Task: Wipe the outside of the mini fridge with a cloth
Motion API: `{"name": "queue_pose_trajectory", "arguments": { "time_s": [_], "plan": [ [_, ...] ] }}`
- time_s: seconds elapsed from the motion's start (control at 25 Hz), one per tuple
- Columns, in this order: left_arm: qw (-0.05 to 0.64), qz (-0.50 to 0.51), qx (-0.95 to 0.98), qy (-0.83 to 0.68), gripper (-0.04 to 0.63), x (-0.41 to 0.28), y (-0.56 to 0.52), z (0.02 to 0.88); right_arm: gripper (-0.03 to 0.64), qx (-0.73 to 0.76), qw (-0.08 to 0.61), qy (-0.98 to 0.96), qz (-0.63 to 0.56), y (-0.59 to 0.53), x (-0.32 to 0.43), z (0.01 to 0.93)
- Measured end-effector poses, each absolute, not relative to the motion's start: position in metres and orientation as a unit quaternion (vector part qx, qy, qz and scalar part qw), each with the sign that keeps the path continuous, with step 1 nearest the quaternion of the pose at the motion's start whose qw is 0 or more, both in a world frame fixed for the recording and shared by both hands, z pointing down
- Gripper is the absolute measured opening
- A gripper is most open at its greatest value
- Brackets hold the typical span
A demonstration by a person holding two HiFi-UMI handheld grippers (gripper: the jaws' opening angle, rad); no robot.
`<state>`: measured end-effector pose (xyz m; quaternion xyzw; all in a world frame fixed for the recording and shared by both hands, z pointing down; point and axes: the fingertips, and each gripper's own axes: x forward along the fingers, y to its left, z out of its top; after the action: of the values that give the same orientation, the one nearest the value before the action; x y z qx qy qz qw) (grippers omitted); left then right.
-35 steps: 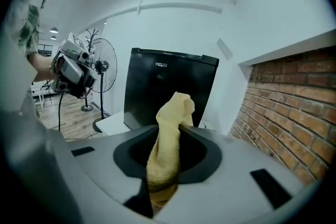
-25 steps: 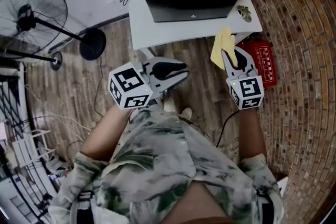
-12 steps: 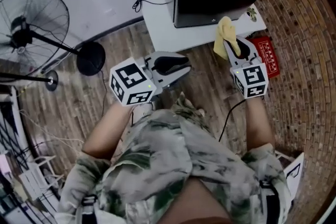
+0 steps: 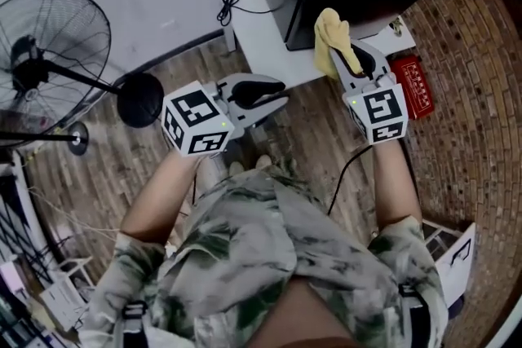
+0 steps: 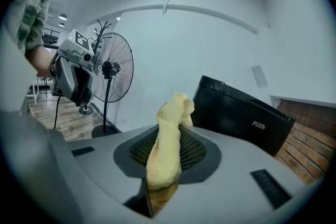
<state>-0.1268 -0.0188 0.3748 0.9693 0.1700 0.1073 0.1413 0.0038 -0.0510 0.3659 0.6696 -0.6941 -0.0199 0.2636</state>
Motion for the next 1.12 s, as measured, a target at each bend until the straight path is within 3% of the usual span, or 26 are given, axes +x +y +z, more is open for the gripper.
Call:
{"name": "queue_pose_trajectory", "arguments": {
  "time_s": [0.4,0.6,1.12],
  "plan": [
    [0.147,0.121,0.962,0.194,0.071,-0.121,-0.053,0.371,0.098,0.661,0.264,-0.702,-0.039,-0.101,-0.001,0.345],
    [0.137,0.113,0.950,0.257,0.071,-0.127,-0.081,0.364,0.098,0.679,0.297,-0.669,-0.065,-0.133,-0.010,0.318],
    [0.125,0.104,0.913,0.375,0.071,-0.236,-0.187,0.349,0.098,0.768,0.388,-0.494,-0.127,-0.250,-0.042,0.243]
  ]
}}
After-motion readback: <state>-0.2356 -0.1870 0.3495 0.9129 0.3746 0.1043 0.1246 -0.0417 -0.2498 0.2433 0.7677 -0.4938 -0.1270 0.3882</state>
